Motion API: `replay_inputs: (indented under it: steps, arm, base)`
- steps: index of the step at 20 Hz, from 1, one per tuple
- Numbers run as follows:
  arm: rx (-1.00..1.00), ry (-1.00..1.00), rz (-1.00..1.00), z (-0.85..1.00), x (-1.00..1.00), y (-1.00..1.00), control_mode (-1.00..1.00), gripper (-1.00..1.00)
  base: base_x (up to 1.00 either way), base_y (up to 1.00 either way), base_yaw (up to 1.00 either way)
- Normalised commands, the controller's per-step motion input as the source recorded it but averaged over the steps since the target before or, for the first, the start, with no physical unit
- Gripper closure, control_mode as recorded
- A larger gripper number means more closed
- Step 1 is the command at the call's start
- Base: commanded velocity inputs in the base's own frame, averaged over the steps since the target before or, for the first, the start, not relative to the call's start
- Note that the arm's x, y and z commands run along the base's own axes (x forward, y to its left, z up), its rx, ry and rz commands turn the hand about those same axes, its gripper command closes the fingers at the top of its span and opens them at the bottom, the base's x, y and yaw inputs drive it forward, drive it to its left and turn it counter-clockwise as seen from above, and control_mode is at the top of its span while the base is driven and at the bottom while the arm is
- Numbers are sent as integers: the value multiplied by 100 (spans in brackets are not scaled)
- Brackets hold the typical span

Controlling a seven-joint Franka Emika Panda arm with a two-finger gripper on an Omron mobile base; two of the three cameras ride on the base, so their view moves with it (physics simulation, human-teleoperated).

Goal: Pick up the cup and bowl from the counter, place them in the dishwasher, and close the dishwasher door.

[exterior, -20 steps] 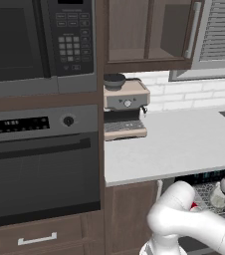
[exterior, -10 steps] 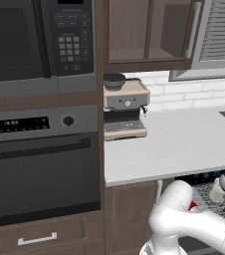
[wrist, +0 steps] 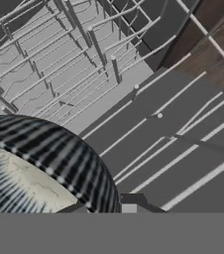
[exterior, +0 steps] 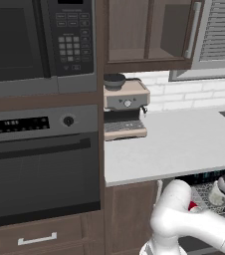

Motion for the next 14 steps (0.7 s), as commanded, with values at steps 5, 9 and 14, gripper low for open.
replay_inputs:
  steps: [5,9,14]
  arm:
    - [0,0,0,-40,2,-6,-100,100]
    - [0,0,0,-35,1,-1,-100,100]
    - [0,0,0,-13,0,0,-100,100]
  base:
    - [0,0,0]
    - [0,0,0]
    - [0,0,0]
